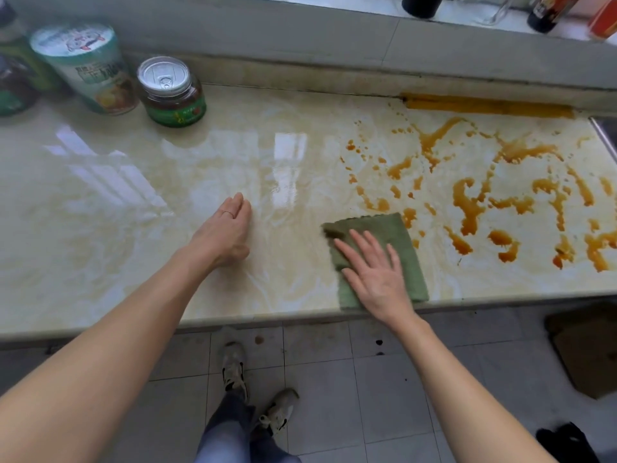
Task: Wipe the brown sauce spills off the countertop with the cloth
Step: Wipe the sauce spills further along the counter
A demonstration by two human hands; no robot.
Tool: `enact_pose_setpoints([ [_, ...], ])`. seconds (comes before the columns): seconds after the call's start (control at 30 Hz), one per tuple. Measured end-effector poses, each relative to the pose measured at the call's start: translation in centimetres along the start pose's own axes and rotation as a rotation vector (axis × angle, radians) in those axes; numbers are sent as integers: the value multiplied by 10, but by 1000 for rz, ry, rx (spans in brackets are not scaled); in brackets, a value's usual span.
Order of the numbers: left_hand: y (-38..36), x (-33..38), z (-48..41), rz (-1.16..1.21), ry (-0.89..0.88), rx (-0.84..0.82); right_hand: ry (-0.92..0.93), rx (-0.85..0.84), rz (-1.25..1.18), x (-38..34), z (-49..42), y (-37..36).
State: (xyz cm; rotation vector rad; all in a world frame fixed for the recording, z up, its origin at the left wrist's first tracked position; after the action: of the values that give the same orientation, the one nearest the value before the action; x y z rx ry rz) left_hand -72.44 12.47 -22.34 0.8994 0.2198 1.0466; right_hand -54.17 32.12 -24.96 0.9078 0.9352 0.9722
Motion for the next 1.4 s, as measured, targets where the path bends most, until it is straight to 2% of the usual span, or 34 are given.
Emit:
enact_pose_setpoints([
  [0.07, -1, 0, -1, -3, 2, 5, -124, 48, -30, 4, -1, 2],
  [0.13, -2, 1, -2, -12, 3, 15, -185, 52, -16, -22, -7, -1],
  [0.27, -1, 1, -4, -10, 6, 26, 28, -29, 64, -94, -19, -15],
  [0.4, 0, -2, -4, 26, 0, 5, 165, -73, 106, -67, -29, -4],
  [0.53, 0, 1, -2, 19, 2, 4, -129, -48, -24, 0, -41, 16],
  [0.63, -2, 1, -4, -3, 11, 22, -215, -56, -47, -22, -38, 14],
  [0.77, -2, 3, -4, -9, 3, 10, -18, -117, 36, -96, -50, -3],
  [0.87, 0, 3, -3, -2, -7, 12, 69, -132, 58, -91, -76, 11],
  [0.93, 0, 1, -2, 13, -12, 28, 1, -129, 61, -57, -88, 27],
  [1.03, -2, 1, 0, 15, -1, 80, -218, -124, 10, -4, -88, 44],
  [1.1, 2, 3, 1, 53, 15, 175, -269, -99, 42, -12, -84, 38],
  [1.23, 20, 24, -1, 139, 7, 377, -79, -86, 61, -80, -82, 22],
  [1.3, 28, 36, -9, 168, -35, 390, 27, -122, 84, -90, -95, 26],
  [1.4, 41, 50, -23, 191, -60, 369, 40, -95, 122, -61, -120, 45],
])
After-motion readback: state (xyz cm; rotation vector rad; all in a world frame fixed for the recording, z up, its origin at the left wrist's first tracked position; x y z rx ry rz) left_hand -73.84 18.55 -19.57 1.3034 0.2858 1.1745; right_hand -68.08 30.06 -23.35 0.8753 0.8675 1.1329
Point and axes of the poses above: each hand's wrist, its own z-axis away from the middle knuckle, its own y-axis out of the back of the hand, x = y × z, the point moved 6 cm from there along -z, towards the middle knuckle, and after that the axes turned 14 degrees about -x, right-handed, at the moved point
